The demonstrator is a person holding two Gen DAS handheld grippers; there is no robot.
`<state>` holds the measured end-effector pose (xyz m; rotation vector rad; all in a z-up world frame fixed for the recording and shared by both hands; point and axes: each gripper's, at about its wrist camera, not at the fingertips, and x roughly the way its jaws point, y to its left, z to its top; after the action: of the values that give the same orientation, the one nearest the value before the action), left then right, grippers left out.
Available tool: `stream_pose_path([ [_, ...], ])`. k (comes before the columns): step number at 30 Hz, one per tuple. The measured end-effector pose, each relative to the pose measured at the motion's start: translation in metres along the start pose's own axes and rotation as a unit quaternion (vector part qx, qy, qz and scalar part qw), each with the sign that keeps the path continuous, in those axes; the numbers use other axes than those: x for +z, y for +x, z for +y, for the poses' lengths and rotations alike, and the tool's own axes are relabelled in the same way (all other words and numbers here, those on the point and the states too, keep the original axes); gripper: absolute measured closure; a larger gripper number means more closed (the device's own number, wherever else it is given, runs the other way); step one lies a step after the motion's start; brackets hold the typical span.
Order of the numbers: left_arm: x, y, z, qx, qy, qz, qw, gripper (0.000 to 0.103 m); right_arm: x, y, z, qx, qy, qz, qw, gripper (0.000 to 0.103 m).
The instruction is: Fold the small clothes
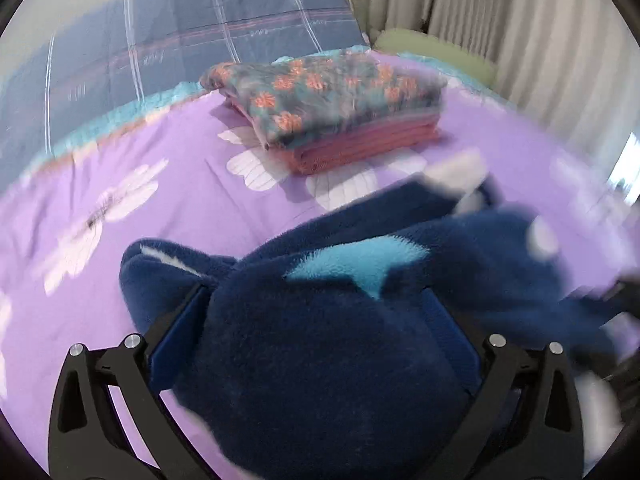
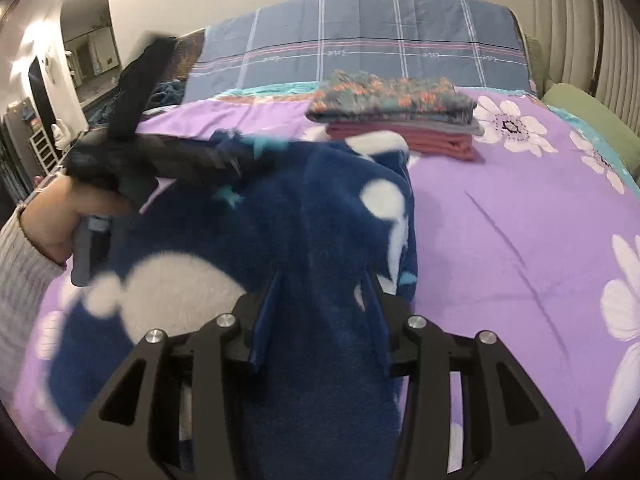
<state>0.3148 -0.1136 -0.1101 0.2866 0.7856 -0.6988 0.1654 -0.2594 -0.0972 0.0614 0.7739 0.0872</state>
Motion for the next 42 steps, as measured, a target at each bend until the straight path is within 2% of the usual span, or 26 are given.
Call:
stream_pose_path([
  [1,0.002,0.0,-0.001,0.009,-0.01,0.003,0.9999,0.001,0.002,0.0,-0.001,0.0,0.008,0.002,1.0,0.061],
  [4,0.008,-0.008,-0.009,0.029,0.016,0.021,0.9992,0.001,0.001,-0.002,-0.002,0.005,0.007,0.002,1.0,0.06],
  [7,0.007,-0.035,-0.007,0.01,0.012,0.008,0.9998,0.001,-0.002,-0.017,-0.008,0.019,0.013,-0.01,1.0,0.058],
  [8,0.003,-0.053,-0.008,0.0,0.005,-0.008,1.0,0.001,-0.003,-0.027,-0.014,0.019,0.032,-0.011,0.999,0.051],
  [9,-0.003,-0.071,-0.01,-0.02,-0.005,-0.027,0.9994,0.001,-0.006,-0.037,-0.021,0.024,0.051,-0.015,0.998,0.049],
  [10,-0.015,-0.094,-0.013,-0.062,-0.017,-0.049,0.9967,0.001,-0.012,-0.053,-0.03,0.043,0.074,-0.024,0.996,0.049],
  [12,-0.038,-0.117,-0.023,-0.109,-0.021,-0.062,0.9919,0.001,-0.029,-0.077,-0.042,0.068,0.101,-0.034,0.992,0.045],
  [15,-0.085,-0.136,-0.048,-0.137,-0.006,-0.043,0.9896,0.001,-0.055,-0.09,-0.056,0.1,0.133,-0.013,0.986,0.04],
  [19,-0.136,-0.156,-0.061,-0.174,-0.054,-0.04,0.9824,0.001,-0.093,-0.095,-0.073,0.132,0.201,0.031,0.97,0.038],
  [22,-0.15,-0.162,-0.065,-0.207,-0.083,-0.03,0.9743,0.001,-0.11,-0.1,-0.074,0.182,0.244,0.04,0.952,0.037],
  [24,-0.153,-0.163,-0.071,-0.206,-0.077,-0.026,0.9753,0.001,-0.11,-0.103,-0.07,0.186,0.242,0.037,0.951,0.037],
  [26,-0.154,-0.158,-0.08,-0.179,-0.054,-0.011,0.9823,0.001,-0.105,-0.106,-0.066,0.155,0.229,0.02,0.961,0.037],
  [28,-0.158,-0.14,-0.087,-0.128,-0.016,0.031,0.9912,0.001,-0.1,-0.102,-0.064,0.142,0.222,0.012,0.964,0.036],
  [29,-0.167,-0.119,-0.096,-0.073,0.027,0.072,0.9943,0.001,-0.098,-0.094,-0.062,0.124,0.215,0.025,0.968,0.038],
  [30,-0.175,-0.115,-0.102,-0.054,0.053,0.062,0.9952,0.001,-0.103,-0.074,-0.062,0.082,0.215,0.066,0.971,0.038],
  [31,-0.173,-0.119,-0.103,-0.051,0.05,0.063,0.9955,0.001,-0.111,-0.065,-0.066,0.088,0.23,0.078,0.966,0.035],
  [32,-0.171,-0.124,-0.103,-0.055,0.04,0.067,0.9954,0.001,-0.112,-0.067,-0.067,0.091,0.23,0.068,0.966,0.035],
  [34,-0.168,-0.142,-0.102,-0.086,0.033,0.043,0.9948,0.001,-0.108,-0.076,-0.066,0.099,0.21,0.066,0.97,0.035],
  [37,-0.166,-0.171,-0.105,-0.13,0.048,0.018,0.9902,0.001,-0.1,-0.088,-0.077,0.136,0.219,0.055,0.965,0.035],
  [40,-0.154,-0.196,-0.099,-0.142,0.041,-0.018,0.9889,0.001,-0.087,-0.097,-0.083,0.136,0.218,0.036,0.966,0.034],
  [42,-0.142,-0.205,-0.083,-0.145,0.004,-0.05,0.9882,0.001,-0.088,-0.097,-0.085,0.163,0.24,0.043,0.956,0.033],
])
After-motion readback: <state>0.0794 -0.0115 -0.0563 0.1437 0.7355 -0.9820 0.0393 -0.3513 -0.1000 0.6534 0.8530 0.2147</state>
